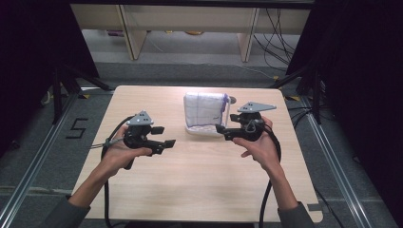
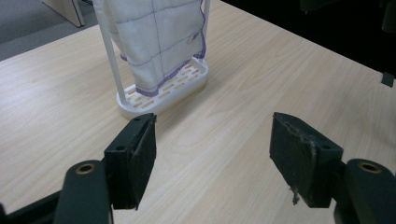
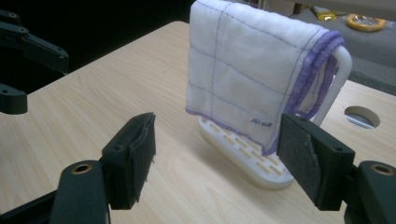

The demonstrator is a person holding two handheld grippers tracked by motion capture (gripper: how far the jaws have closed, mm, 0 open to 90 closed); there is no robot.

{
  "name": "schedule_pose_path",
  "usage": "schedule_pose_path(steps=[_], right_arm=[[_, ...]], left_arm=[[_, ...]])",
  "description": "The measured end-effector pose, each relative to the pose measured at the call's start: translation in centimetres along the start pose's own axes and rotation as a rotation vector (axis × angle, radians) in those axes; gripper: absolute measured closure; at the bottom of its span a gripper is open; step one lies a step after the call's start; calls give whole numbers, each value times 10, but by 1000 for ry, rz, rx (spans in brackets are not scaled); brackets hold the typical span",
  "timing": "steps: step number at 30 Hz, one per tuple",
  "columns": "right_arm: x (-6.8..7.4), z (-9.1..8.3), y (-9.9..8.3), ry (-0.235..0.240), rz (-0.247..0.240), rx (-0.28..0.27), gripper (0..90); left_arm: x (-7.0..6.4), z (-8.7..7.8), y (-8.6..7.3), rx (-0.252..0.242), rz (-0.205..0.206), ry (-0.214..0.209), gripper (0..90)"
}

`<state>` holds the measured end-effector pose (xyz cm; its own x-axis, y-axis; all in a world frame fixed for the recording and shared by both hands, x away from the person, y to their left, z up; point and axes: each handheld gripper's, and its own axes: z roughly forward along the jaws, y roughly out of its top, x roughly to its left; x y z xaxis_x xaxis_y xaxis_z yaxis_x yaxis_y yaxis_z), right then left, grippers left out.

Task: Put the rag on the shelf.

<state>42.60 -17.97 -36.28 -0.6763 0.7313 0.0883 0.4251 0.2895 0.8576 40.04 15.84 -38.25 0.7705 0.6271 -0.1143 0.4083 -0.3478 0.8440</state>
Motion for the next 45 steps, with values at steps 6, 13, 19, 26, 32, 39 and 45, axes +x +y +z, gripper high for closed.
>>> schedule_pose_path(steps=[6, 13, 19, 26, 32, 39, 45], right_arm=[[3, 0, -8, 21, -2, 11, 287], [12, 2, -15, 57, -5, 8, 267], [12, 2, -28, 63, -6, -3, 267], [13, -2, -42, 55, 4, 14, 267], [18, -3, -51, 59, -11, 25, 267], [26, -7, -62, 60, -11, 36, 267], [31, -14, -76, 78, -17, 28, 266]], left_arm=[[-1, -2, -9, 0, -4, 2, 308], [-4, -4, -21, 4, -1, 5, 304], [-9, -7, -33, 13, 18, 2, 304], [-16, -7, -44, 12, 28, -7, 303], [-21, -7, -53, 24, 42, -9, 297], [-28, -9, -62, 23, 54, -14, 295], [-36, -10, -72, 27, 69, -26, 288]])
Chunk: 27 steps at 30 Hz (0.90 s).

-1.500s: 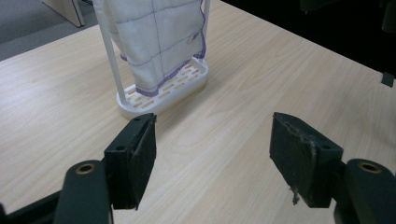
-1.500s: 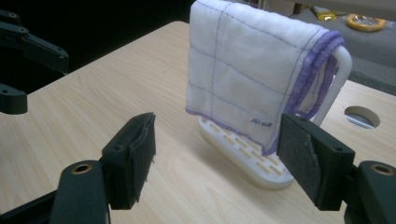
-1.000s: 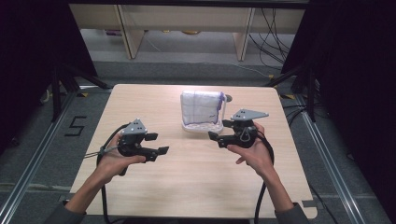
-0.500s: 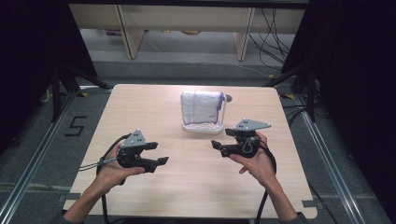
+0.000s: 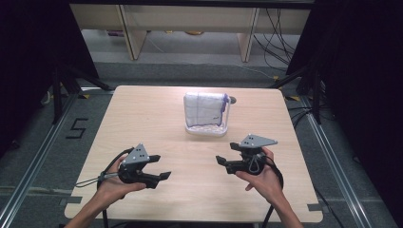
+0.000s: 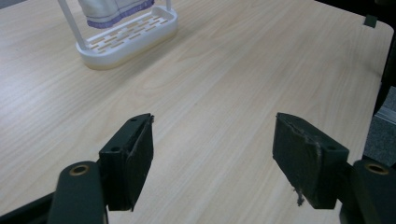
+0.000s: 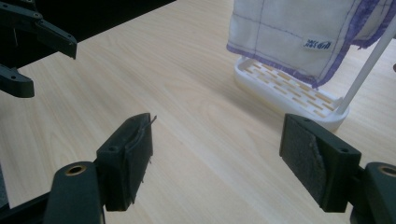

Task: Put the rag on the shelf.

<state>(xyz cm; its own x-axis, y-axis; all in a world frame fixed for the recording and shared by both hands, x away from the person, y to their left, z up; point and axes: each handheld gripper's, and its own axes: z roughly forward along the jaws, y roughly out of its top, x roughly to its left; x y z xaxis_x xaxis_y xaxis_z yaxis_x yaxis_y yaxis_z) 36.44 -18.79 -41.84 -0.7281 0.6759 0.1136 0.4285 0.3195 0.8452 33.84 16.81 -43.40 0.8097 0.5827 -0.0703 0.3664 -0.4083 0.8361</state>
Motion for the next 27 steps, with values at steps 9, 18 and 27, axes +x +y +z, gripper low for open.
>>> schedule_pose_path(steps=[9, 18, 27], right_arm=[[10, -9, -17, -5, 19, 12, 261], [18, -8, -31, -1, 7, 25, 198], [26, -8, -50, 16, -14, 32, 169]], left_arm=[[-10, -5, -20, 11, -3, 4, 269], [-15, -4, -37, 5, -3, 22, 239], [-18, -8, -60, 19, -23, 34, 211]])
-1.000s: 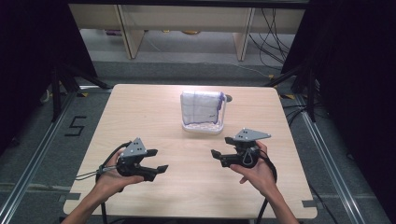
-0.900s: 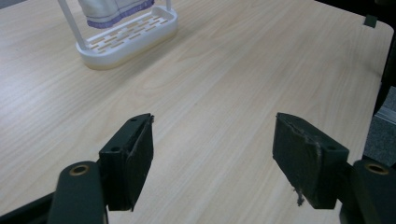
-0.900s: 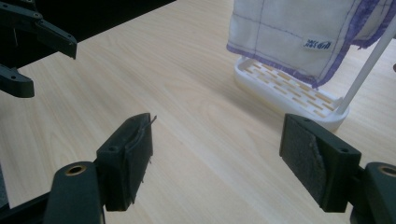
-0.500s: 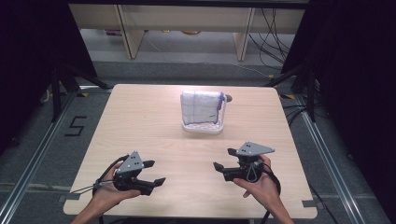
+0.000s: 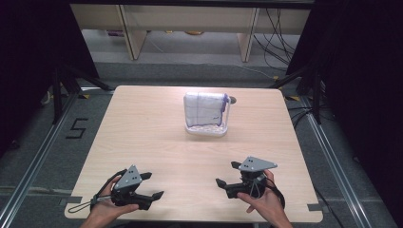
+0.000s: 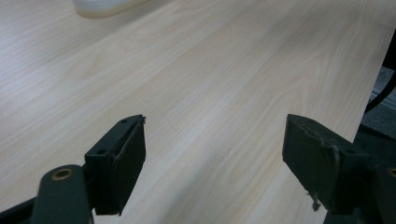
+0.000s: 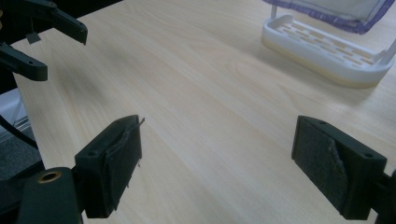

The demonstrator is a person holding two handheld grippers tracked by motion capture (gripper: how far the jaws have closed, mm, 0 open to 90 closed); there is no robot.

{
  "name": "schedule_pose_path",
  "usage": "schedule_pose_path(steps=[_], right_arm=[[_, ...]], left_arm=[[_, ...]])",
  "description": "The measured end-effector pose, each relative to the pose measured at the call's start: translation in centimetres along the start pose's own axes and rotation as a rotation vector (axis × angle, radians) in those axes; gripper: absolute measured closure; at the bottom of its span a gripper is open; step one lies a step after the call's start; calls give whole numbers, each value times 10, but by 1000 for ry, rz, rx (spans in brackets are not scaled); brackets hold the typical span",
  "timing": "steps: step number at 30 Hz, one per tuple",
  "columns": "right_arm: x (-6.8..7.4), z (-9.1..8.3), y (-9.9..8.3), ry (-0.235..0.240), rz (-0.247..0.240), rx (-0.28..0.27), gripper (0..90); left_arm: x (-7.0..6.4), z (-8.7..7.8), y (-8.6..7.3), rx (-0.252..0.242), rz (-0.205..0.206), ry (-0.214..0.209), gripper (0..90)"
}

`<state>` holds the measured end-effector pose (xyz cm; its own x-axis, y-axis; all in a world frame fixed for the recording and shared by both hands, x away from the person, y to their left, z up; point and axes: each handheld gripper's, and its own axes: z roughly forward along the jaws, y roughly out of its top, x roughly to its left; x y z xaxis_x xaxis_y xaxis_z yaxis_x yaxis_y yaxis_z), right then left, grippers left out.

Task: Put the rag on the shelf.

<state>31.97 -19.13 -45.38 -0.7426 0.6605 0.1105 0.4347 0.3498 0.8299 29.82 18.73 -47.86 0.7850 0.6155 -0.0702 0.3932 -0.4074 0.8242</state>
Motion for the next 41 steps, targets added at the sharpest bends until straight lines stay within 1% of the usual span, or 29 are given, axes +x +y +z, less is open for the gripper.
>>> schedule_pose_path(steps=[2, 3, 4, 6, 7, 8, 9, 11, 12, 13, 14, 15, 16, 17, 18, 20, 21, 22, 23, 25, 28, 29, 30, 31, 32, 37, 38, 40, 41], right_arm=[[1, 0, -4, -8, -14, 10, 170], [1, 0, -4, -8, -14, 10, 170], [3, 0, -5, -4, -7, 22, 169], [4, -1, -9, 1, -6, 44, 169], [4, -1, -11, -3, -20, 43, 168], [5, -2, -16, 12, -12, 68, 166], [6, -1, -18, 13, -14, 71, 166], [6, -1, -24, 23, -23, 87, 166], [7, -1, -29, 19, -13, 103, 166], [7, -1, -29, 19, -13, 103, 166], [9, -1, -35, 16, -7, 135, 167], [9, -1, -35, 16, -7, 135, 167], [10, -1, -38, 6, -2, 143, 167], [10, -1, -43, -5, -3, 171, 166], [11, -1, -46, -5, -1, 179, 167], [13, -3, -48, -14, 2, 191, 167], [12, -3, -48, -7, -11, 185, 167], [12, -3, -48, 6, -17, 183, 167], [12, -3, -49, 6, -15, 181, 167], [12, -3, -49, 2, -9, 189, 167], [12, -2, -49, -5, -12, 191, 167], [12, -2, -49, -5, -15, 190, 167], [12, -2, -49, 1, -15, 188, 167], [13, -2, -49, -4, -12, 192, 166], [13, -2, -49, -11, -9, 195, 167], [14, -1, -49, -6, -23, 197, 166], [14, -1, -49, -7, -22, 197, 167], [13, -1, -49, -6, -23, 197, 166], [13, 0, -49, -4, -22, 197, 166]], left_arm=[[-1, 0, -5, -6, -12, -1, 207], [0, -2, -7, 7, -1, 5, 207], [-2, -2, -10, 3, -14, -2, 206], [-4, -3, -14, 17, -7, -8, 205], [-5, -4, -16, 24, -2, -7, 204], [-8, -5, -20, 38, 8, -2, 203], [-10, -5, -22, 40, 15, 1, 203], [-11, -5, -24, 53, 14, 8, 203], [-12, -5, -26, 47, 19, 4, 203], [-13, -6, -28, 68, 24, 7, 203], [-12, -6, -30, 90, 55, 7, 203], [-12, -6, -30, 90, 55, 7, 203], [-13, -6, -32, 116, 59, 28, 203], [-14, -5, -34, 116, 48, 24, 203], [-13, -5, -34, 123, 58, 22, 203], [-14, -3, -34, 114, 46, 9, 203], [-13, -4, -34, 129, 63, 17, 203], [-15, -3, -34, 127, 45, 14, 203], [-14, -3, -34, 127, 61, 14, 203], [-14, -3, -34, 128, 64, 20, 203], [-14, -2, -34, 128, 64, 20, 203], [-14, -2, -35, 132, 54, 18, 203], [-15, -1, -35, 132, 55, 32, 203], [-15, -2, -34, 134, 56, 8, 203], [-14, -2, -34, 136, 73, 10, 203], [-14, -2, -34, 138, 74, 12, 203], [-14, -2, -35, 140, 57, 19, 203], [-14, -1, -35, 126, 59, 13, 203], [-13, -2, -35, 145, 73, 20, 203]])
